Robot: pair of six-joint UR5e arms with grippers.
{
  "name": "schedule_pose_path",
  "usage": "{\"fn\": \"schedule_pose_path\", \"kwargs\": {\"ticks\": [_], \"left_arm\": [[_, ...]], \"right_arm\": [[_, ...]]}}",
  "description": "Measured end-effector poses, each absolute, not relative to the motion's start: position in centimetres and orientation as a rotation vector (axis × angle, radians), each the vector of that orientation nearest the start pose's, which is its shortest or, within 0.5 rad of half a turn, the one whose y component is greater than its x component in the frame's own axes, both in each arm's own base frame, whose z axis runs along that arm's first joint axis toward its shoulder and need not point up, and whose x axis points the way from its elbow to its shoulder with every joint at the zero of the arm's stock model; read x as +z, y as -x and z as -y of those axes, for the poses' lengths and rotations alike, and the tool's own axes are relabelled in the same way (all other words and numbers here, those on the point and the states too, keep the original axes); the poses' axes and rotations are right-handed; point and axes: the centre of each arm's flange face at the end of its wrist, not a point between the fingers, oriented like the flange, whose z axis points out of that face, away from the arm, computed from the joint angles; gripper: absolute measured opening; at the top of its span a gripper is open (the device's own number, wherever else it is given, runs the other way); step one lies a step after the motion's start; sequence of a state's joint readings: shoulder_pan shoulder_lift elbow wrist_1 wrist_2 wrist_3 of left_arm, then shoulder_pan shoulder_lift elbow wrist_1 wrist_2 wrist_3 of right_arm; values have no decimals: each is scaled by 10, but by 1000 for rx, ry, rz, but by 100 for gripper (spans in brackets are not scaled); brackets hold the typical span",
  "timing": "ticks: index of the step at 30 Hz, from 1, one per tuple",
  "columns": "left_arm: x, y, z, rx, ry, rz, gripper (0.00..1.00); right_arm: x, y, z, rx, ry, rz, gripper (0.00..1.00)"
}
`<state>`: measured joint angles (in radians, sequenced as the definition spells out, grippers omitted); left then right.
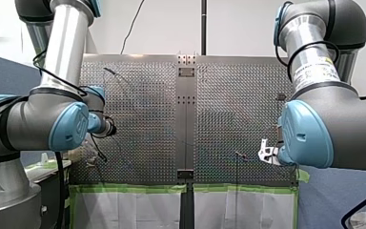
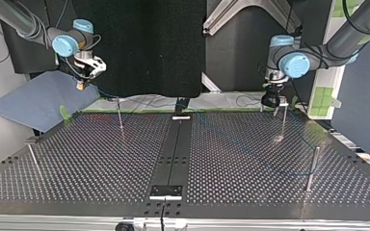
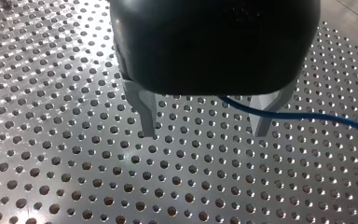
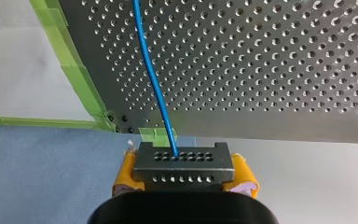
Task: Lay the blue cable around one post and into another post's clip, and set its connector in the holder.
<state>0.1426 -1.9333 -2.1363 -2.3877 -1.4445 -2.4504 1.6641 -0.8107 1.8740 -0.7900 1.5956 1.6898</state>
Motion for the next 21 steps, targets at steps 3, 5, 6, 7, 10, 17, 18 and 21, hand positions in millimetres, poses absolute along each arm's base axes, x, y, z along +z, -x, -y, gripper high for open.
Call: {"fn": "schedule_pose_path", "kwargs": {"ticks": [3,5,6,7,10,17,18,21], "left_arm": [[128,-477,82,-664,790,-1606,100],[125,-473,84,-681,794,-1607,100],[123,-470,86,-692,799,-1606,100],[121,-467,86,-698,804,-1605,100],[117,-460,88,-714,825,-1592,100],[112,-451,84,-719,891,-1530,100],[111,-449,83,-718,904,-1516,100],[110,-447,80,-726,930,-1485,100]], "right_arm": [[5,-182,537,1179,-1404,1467,0],[5,-182,537,1178,-1405,1468,0],[5,-182,537,1177,-1405,1468,0],[5,-182,537,1177,-1405,1468,0],[5,-182,537,1177,-1406,1468,0],[5,-182,537,1177,-1406,1468,0],[5,-182,537,1177,-1407,1468,0],[5,-182,537,1177,-1407,1468,0]]}}
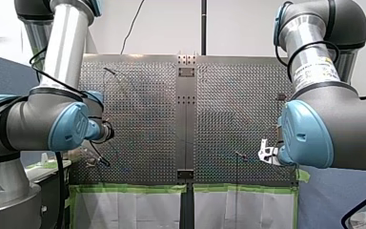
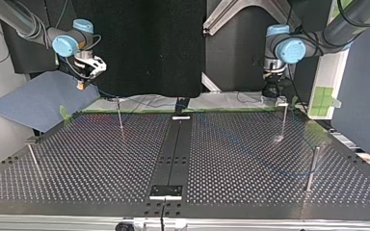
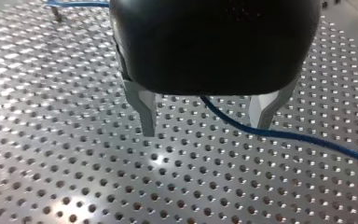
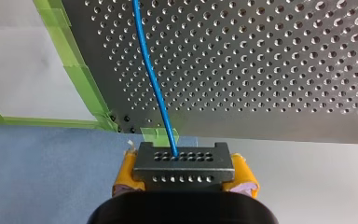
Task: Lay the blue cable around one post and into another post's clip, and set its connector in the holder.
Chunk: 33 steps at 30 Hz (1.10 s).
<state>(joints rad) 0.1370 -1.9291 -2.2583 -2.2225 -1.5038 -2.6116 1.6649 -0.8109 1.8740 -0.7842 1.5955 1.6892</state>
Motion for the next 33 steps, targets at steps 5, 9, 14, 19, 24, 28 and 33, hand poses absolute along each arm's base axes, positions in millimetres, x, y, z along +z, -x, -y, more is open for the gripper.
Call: {"fn": "schedule_pose_path", "kwargs": {"ticks": [5,9,14,19,24,28,33], "left_arm": [[111,-448,75,-752,952,-1434,100],[116,-451,71,-773,969,-1382,100],[118,-453,70,-799,994,-1334,100],[120,-456,70,-823,1021,-1275,100],[114,-456,73,-856,1056,-1260,100],[106,-461,80,-881,1051,-1275,100],[97,-473,96,-905,988,-1330,100]], "right_arm": [[5,-182,537,1177,-1407,1468,0],[5,-182,537,1178,-1406,1468,0],[5,-183,537,1178,-1407,1468,0],[5,-183,537,1179,-1406,1466,0],[5,-184,537,1181,-1406,1464,0],[5,-185,537,1182,-1407,1464,0],[5,-185,537,1183,-1406,1464,0]]}}
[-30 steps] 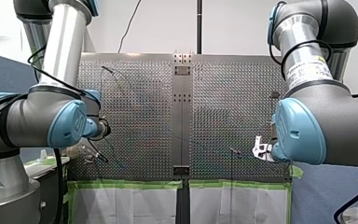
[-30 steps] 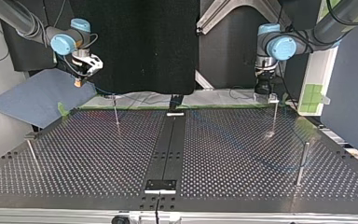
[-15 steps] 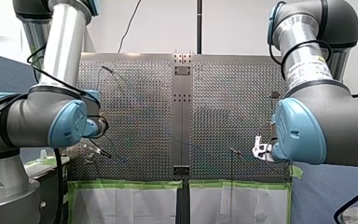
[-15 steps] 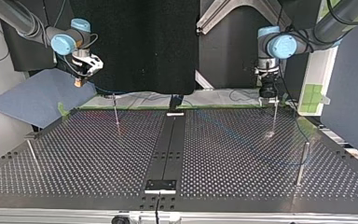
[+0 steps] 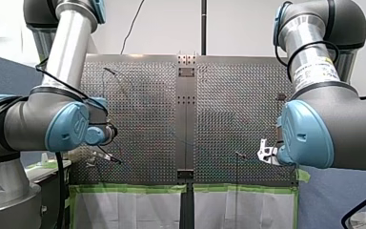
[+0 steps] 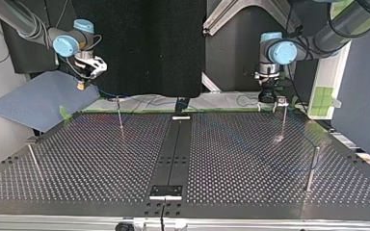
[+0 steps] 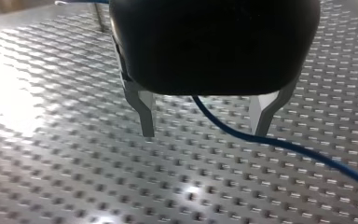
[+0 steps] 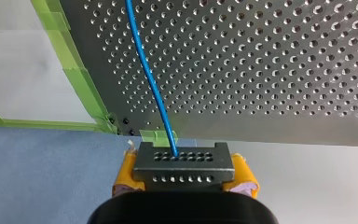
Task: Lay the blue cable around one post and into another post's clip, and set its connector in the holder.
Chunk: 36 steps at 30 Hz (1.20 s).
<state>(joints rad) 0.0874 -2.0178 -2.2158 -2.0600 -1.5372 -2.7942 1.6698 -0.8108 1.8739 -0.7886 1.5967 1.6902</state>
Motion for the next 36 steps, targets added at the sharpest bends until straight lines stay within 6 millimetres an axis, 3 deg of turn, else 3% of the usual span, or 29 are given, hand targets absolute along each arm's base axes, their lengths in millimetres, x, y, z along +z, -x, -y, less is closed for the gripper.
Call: {"fn": "schedule_pose_path", "kwargs": {"ticks": [13,27,36], "left_arm": [[53,-467,127,-896,950,-1460,100],[6,-463,137,-875,959,-1532,100],[0,-464,137,-841,945,-1547,100]], "right_arm": [[5,-185,537,1185,-1407,1463,0],[5,-185,537,1188,-1406,1465,0],[5,-185,537,1187,-1406,1467,0]]}}
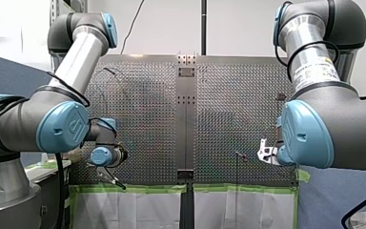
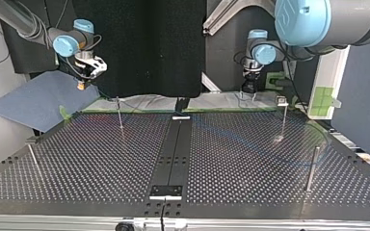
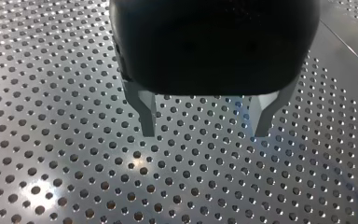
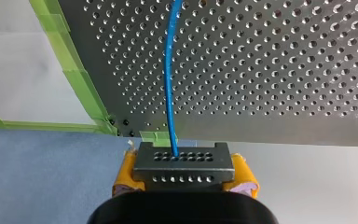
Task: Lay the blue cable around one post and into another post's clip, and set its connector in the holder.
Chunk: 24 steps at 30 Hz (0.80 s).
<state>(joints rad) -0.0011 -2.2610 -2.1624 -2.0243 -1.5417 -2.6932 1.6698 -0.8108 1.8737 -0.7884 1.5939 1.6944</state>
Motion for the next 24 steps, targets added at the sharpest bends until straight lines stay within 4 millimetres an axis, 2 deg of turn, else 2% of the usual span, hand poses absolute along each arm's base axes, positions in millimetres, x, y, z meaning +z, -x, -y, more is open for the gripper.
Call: {"fn": "schedule_pose_path", "kwargs": {"ticks": [8,24], "left_arm": [[14,-478,133,-784,903,-1551,100],[69,-482,114,-564,876,-1524,100]], "right_arm": [[5,-185,536,1184,-1412,1469,0],[4,-186,535,1181,-1417,1469,0]]}}
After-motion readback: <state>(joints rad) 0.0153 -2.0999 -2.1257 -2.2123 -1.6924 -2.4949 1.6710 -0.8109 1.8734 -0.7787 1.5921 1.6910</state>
